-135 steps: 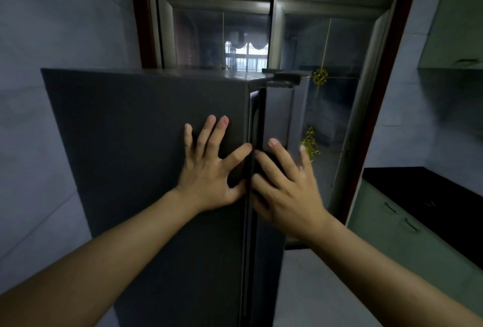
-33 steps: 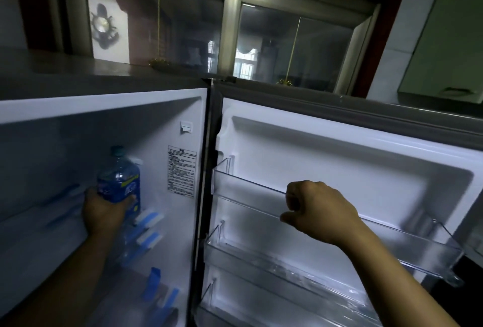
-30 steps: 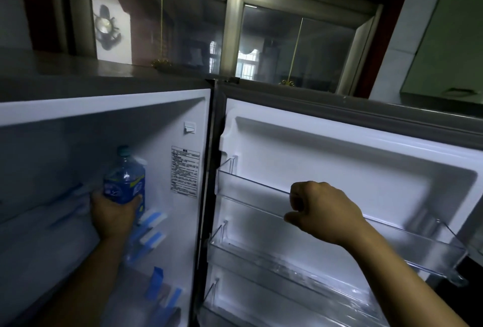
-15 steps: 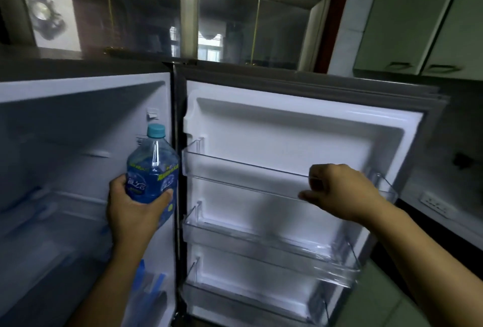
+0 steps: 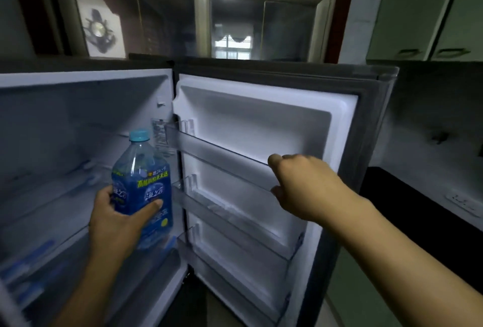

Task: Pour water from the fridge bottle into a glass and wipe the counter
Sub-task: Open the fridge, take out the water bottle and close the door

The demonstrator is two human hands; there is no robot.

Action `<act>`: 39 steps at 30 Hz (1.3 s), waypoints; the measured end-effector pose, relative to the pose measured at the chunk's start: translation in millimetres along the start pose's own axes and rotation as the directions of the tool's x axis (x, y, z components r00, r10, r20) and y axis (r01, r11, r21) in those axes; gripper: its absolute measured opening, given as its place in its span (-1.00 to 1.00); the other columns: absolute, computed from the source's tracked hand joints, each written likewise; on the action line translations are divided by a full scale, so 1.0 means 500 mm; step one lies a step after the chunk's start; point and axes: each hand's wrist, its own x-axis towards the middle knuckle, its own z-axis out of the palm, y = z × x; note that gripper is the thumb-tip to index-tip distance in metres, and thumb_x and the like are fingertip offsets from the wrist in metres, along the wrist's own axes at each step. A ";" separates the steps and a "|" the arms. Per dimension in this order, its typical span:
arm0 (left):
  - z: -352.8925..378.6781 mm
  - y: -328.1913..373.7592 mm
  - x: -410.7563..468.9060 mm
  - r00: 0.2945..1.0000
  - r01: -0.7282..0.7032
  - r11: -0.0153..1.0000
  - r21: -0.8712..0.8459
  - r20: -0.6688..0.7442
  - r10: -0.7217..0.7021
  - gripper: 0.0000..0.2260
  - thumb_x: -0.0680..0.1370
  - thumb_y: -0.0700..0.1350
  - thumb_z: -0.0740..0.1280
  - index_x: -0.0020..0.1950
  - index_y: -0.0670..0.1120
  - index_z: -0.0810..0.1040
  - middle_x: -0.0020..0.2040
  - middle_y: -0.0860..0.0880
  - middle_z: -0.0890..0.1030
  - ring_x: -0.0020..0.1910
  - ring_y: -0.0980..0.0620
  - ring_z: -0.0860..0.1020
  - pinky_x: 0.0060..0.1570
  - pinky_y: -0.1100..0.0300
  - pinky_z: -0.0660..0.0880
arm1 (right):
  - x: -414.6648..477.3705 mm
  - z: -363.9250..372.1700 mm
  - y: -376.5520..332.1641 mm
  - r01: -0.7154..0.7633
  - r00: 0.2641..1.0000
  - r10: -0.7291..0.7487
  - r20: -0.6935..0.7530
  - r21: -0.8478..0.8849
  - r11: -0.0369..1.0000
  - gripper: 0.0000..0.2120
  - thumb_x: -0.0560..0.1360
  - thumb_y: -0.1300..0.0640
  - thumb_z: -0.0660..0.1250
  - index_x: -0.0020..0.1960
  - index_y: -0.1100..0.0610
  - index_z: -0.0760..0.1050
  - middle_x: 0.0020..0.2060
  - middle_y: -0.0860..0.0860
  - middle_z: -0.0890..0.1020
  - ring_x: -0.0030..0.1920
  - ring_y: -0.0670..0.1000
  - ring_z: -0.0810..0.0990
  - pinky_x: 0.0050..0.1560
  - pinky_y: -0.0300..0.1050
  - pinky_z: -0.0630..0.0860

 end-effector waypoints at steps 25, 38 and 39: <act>-0.335 0.092 -0.121 0.993 -0.114 0.993 0.013 0.045 0.113 -0.47 0.27 -0.30 0.62 0.04 0.10 0.47 0.02 0.03 0.66 -0.10 0.22 0.67 -0.27 0.39 0.58 | -0.100 0.033 -0.176 0.178 0.605 -0.186 -0.774 -0.096 0.979 -0.39 0.39 -0.28 0.43 0.29 0.09 0.58 0.42 0.12 0.43 0.52 0.26 0.18 0.29 0.60 0.15; -0.555 0.099 -0.077 0.996 -0.077 0.997 0.015 0.035 0.076 -0.37 0.10 -0.02 0.70 0.08 0.08 0.49 -0.02 0.04 0.69 -0.11 0.13 0.69 -0.14 0.05 0.63 | -0.043 0.020 -0.465 0.234 0.659 -0.160 -0.735 -0.002 0.972 -0.52 0.43 -0.13 0.44 0.27 0.08 0.61 0.48 0.20 0.24 0.57 0.24 0.04 0.35 0.46 0.24; -0.575 0.096 -0.074 0.997 -0.075 0.997 0.011 0.021 0.074 -0.35 0.10 -0.03 0.72 0.08 0.07 0.49 -0.01 0.05 0.69 -0.10 0.13 0.70 -0.14 0.05 0.64 | -0.035 0.023 -0.485 0.240 0.655 -0.147 -0.742 0.019 0.971 -0.51 0.43 -0.12 0.45 0.29 0.08 0.60 0.50 0.21 0.21 0.58 0.24 -0.02 0.38 0.45 0.21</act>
